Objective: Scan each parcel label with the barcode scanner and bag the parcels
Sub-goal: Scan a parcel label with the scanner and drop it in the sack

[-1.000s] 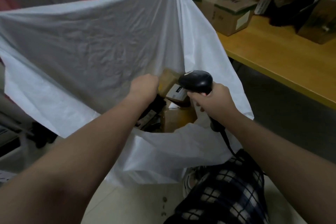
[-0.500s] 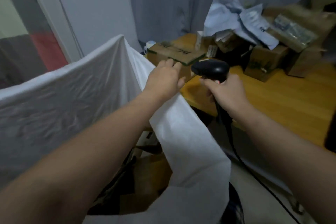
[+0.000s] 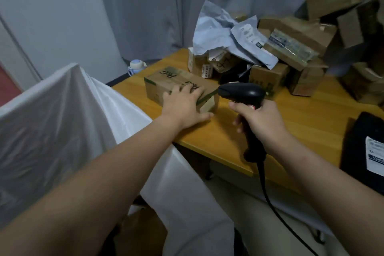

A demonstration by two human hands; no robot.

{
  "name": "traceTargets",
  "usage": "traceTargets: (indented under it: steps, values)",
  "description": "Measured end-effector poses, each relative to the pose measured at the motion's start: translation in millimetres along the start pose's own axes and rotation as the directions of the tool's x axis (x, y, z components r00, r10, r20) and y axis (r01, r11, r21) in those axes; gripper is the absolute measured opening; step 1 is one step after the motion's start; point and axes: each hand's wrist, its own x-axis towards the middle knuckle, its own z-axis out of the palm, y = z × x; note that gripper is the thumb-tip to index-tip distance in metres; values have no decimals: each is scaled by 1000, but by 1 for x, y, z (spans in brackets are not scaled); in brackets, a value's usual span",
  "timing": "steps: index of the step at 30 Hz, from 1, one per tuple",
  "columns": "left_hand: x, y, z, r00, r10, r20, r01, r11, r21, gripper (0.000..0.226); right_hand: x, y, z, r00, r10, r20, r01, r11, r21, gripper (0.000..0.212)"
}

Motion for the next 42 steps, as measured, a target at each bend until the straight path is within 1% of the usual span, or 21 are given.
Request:
traceTargets:
  steps: [4, 7, 9, 11, 12, 15, 17, 19, 21, 23, 24, 25, 26, 27, 28, 30, 32, 37, 38, 39, 42]
  values:
    - [-42, 54, -1, 973, 212, -91, -213, 977, 4, 105, -38, 10, -26, 997, 51, -49, -46, 994, 98, 5]
    - [-69, 88, 0, 940, 323, -109, -324, 946, 9, 114, -69, 24, -53, 988, 30, -153, -12, 993, 115, 4]
    - [-83, 107, 1, 906, 413, -89, -407, 910, 82, 118, -88, 30, -75, 974, 27, -224, 7, 988, 152, 13]
    - [-94, 125, 4, 871, 484, -85, -464, 867, 182, 116, -105, 33, -96, 961, 35, -273, 15, 984, 179, 23]
    - [-98, 134, 4, 857, 506, -102, -477, 852, 214, 112, -113, 33, -105, 956, 36, -290, 18, 983, 181, 25]
    - [-108, 157, 5, 820, 555, -141, -504, 817, 280, 103, -135, 37, -131, 936, 70, -346, -2, 981, 193, 18]
    - [-113, 164, 4, 797, 581, -167, -517, 797, 311, 105, -148, 40, -144, 925, 92, -369, -15, 978, 207, 25]
    - [-116, 166, 2, 748, 622, -233, -553, 777, 300, 106, -158, 40, -155, 920, 101, -379, -13, 973, 229, 28]
    - [-116, 168, 1, 677, 663, -319, -603, 748, 275, 103, -165, 38, -164, 918, 100, -384, -2, 969, 247, 21]
    - [-118, 175, -13, 631, 660, -408, -655, 735, 175, 99, -170, 31, -171, 920, 77, -384, 34, 962, 273, 15]
    - [-119, 180, -25, 642, 613, -460, -669, 741, 56, 98, -172, 27, -175, 919, 52, -390, 61, 960, 273, 17]
    - [-119, 185, -38, 686, 534, -494, -661, 741, -118, 96, -173, 23, -180, 916, 29, -400, 85, 961, 264, 19]
    - [-119, 190, -52, 743, 440, -504, -631, 711, -310, 96, -174, 17, -183, 911, 8, -412, 107, 961, 257, 25]
    - [-116, 193, -64, 794, 348, -499, -589, 643, -489, 96, -175, 12, -187, 906, -14, -424, 133, 958, 253, 32]
    - [-112, 194, -72, 837, 264, -479, -539, 547, -641, 97, -176, 7, -189, 901, -30, -434, 156, 954, 258, 37]
    - [-106, 194, -83, 896, 133, -424, -442, 364, -819, 92, -176, 0, -193, 896, -56, -440, 191, 944, 270, 35]
    - [-103, 193, -86, 927, 50, -372, -372, 247, -895, 83, -179, -3, -194, 901, -68, -429, 202, 940, 275, 35]
    - [-102, 186, -77, 947, 9, -320, -319, 103, -942, 61, -184, 0, -192, 921, -63, -384, 195, 929, 314, 42]
    - [-104, 184, -76, 953, -6, -302, -300, 94, -949, 60, -185, 1, -192, 925, -48, -377, 184, 925, 333, 38]
    - [-105, 180, -75, 958, -15, -287, -284, 114, -952, 59, -186, 3, -192, 927, -31, -374, 172, 921, 349, 32]
    - [-110, 172, -66, 955, 49, -293, -296, 249, -922, 67, -188, 8, -192, 923, 19, -384, 146, 908, 394, 21]
